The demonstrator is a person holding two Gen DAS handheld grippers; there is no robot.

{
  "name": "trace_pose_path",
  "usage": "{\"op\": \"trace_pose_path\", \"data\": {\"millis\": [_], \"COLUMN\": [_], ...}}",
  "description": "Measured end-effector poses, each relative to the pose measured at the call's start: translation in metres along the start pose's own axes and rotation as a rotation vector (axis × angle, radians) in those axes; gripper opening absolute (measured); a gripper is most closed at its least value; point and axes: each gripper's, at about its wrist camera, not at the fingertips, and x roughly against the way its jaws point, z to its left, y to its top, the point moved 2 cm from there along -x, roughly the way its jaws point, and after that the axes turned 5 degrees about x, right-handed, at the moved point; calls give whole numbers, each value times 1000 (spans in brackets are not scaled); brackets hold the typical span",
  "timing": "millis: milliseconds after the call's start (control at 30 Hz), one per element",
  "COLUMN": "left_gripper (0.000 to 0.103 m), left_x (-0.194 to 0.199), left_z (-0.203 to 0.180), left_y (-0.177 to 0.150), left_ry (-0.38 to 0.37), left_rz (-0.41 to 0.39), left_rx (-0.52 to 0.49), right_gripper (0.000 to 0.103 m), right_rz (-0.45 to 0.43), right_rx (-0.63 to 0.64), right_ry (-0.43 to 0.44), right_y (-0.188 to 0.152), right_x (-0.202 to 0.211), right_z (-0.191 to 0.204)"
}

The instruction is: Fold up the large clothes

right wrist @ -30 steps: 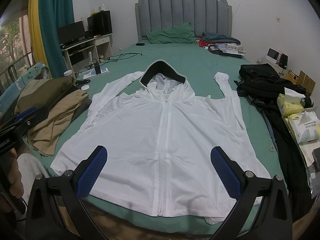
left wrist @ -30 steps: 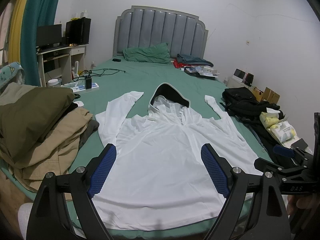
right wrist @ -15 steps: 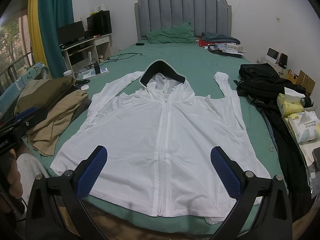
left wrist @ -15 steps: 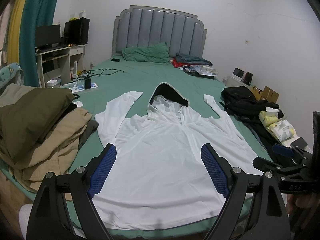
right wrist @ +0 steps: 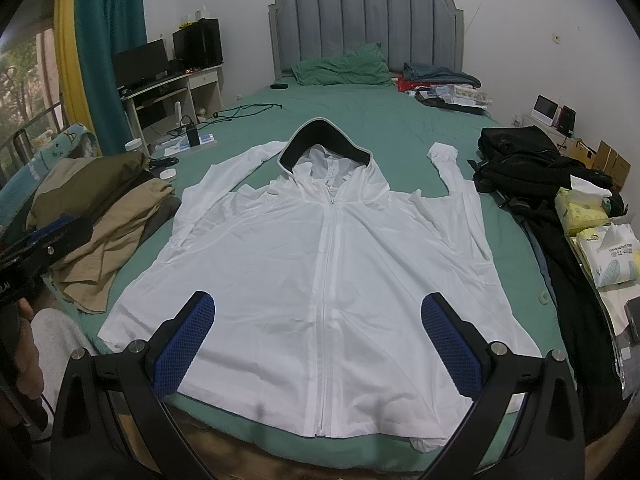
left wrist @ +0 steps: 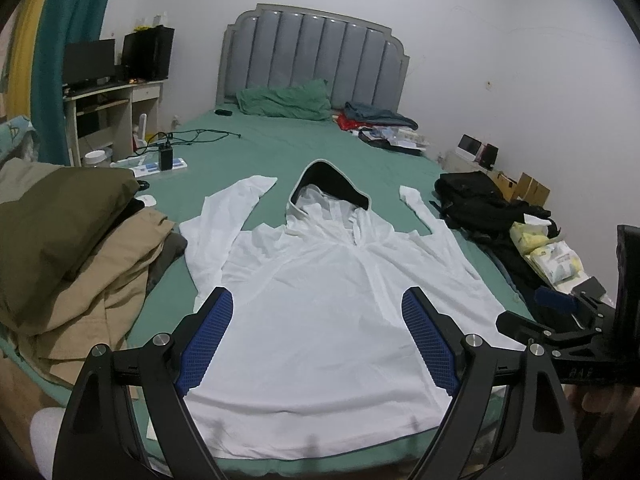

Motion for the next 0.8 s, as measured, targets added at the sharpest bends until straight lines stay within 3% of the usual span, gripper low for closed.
{"op": "trace_pose_path", "data": {"millis": [267,467,667,800], "left_gripper": [89,89,89,89], "left_x": [-29,-78,-138,-183], "left_z": [10,34,70,93], "left_y": [8,25,52,79], "left_ry": [9,31,93,133], "left_rz": [28,87,136,135], "left_rx": [-27,-11,11,23], "right_gripper": [102,102,101,89], "right_rz": [25,58,68,91], "right_rx": [11,-6,16,39], "right_ry": [-15,-38,-4,-5], "right_y": [7,19,44,69], "right_x": [-22,-56,-97,-138], "right_z": [-2,-16,-16,-16]}}
